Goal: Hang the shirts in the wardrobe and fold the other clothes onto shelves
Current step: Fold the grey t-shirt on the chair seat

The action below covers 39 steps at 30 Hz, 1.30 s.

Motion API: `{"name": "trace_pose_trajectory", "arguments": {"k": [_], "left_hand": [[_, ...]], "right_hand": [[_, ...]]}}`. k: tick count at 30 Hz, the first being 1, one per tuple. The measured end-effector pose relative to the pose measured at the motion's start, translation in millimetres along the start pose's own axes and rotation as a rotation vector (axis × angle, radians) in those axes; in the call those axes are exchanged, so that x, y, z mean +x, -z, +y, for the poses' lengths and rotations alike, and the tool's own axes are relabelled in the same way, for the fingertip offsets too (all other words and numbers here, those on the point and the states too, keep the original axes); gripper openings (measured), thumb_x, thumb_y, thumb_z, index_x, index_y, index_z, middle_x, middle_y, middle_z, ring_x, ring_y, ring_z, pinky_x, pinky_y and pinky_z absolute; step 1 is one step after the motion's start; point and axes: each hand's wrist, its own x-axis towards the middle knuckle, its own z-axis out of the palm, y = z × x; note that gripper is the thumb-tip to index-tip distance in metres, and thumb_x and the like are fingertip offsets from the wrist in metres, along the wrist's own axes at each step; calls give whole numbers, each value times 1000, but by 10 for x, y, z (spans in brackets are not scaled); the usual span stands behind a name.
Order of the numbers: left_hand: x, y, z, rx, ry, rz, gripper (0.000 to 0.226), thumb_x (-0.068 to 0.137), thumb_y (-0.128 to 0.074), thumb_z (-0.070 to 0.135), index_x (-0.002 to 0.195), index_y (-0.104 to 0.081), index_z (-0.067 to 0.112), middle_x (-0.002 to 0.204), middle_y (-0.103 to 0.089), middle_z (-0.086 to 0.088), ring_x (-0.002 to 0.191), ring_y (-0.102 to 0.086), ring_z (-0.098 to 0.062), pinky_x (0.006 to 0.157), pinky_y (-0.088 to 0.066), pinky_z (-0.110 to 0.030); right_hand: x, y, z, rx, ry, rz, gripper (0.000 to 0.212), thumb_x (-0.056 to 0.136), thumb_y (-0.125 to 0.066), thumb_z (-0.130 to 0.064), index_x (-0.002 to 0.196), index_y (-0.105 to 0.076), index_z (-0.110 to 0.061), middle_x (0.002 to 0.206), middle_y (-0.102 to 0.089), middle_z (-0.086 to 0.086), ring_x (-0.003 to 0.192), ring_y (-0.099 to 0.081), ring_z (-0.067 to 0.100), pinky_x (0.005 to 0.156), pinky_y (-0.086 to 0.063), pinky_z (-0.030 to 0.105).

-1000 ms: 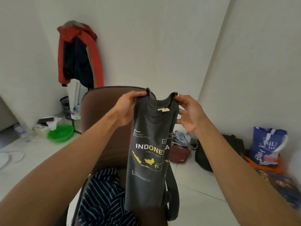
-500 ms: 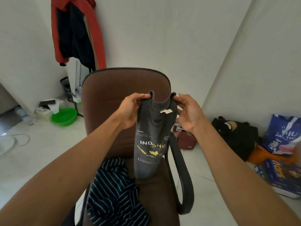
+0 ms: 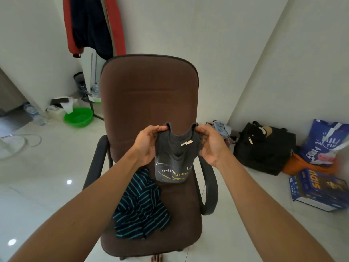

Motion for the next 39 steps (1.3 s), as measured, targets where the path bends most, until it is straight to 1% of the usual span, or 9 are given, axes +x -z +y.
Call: {"name": "trace_pose_trajectory", "arguments": {"k": [6, 8, 11, 16, 19, 27, 32, 36, 39], "left_hand": [[-1077, 80, -967, 16, 143, 166, 27, 96, -49, 22, 91, -71, 7, 88, -72, -13, 77, -68, -29, 74, -54, -39], [-1412, 119, -1310, 25, 240, 179, 20, 91, -57, 20, 89, -73, 7, 95, -74, -17, 78, -69, -33, 80, -57, -46], [-1793, 199, -1781, 5, 333, 243, 13, 85, -67, 18, 92, -72, 8, 108, -73, -21, 85, -69, -38, 81, -57, -55], [-2161, 371, -2447, 43, 535, 325, 45, 73, -76, 24, 112, -68, 2, 103, -74, -21, 98, -70, -43, 88, -55, -62], [-2152, 454, -2662, 67, 586, 345, 47, 73, -78, 27, 111, -68, 4, 99, -75, -19, 96, -71, -41, 91, -55, -58], [-1279, 776, -2461, 2, 525, 428, 48, 71, -83, 34, 112, -72, 10, 110, -74, -11, 107, -66, -36, 99, -50, -52], [-308, 906, -2306, 29, 441, 393, 20, 95, -60, 21, 105, -75, 14, 101, -74, -4, 96, -67, -26, 77, -54, -37], [575, 1235, -2417, 176, 426, 402, 24, 101, -50, 15, 111, -72, 17, 111, -70, -5, 101, -66, -23, 87, -57, -43], [1122, 1504, -2565, 334, 410, 374, 22, 101, -54, 10, 103, -70, 24, 113, -69, -5, 99, -66, -19, 84, -57, -38]], "right_hand": [[-1066, 380, 853, -77, -162, 73, 33, 98, -54, -40, 90, -69, -12, 70, -71, 2, 69, -64, 18, 64, -50, 31], [-1413, 511, 1151, -95, -218, 101, 32, 99, -54, -38, 89, -68, -11, 66, -72, 0, 64, -66, 18, 63, -50, 31], [-1791, 713, 1558, -91, -294, 148, 31, 99, -56, -33, 96, -69, -5, 80, -75, 8, 73, -70, 24, 63, -52, 34], [-2079, 1064, 2222, -184, -402, 214, 38, 97, -57, -41, 105, -71, -6, 98, -77, 9, 94, -69, 32, 73, -58, 43], [-2060, 1206, 2416, -203, -437, 218, 37, 97, -56, -42, 106, -71, -10, 100, -76, 7, 96, -68, 31, 80, -58, 47], [-1088, 1209, 2274, -348, -278, 194, 14, 99, -55, -21, 103, -68, -19, 117, -66, 4, 107, -61, 23, 98, -53, 53], [-33, 1117, 2252, -645, -159, 171, 19, 97, -59, -10, 107, -67, -25, 117, -65, -2, 110, -61, 21, 105, -49, 44], [814, 1079, 2419, -761, -143, 202, 26, 96, -59, -7, 119, -66, -17, 121, -64, -3, 116, -60, 22, 108, -47, 41], [1333, 1130, 2636, -820, -131, 222, 29, 94, -61, -7, 121, -64, -18, 128, -62, 2, 120, -58, 23, 109, -45, 42]]}}
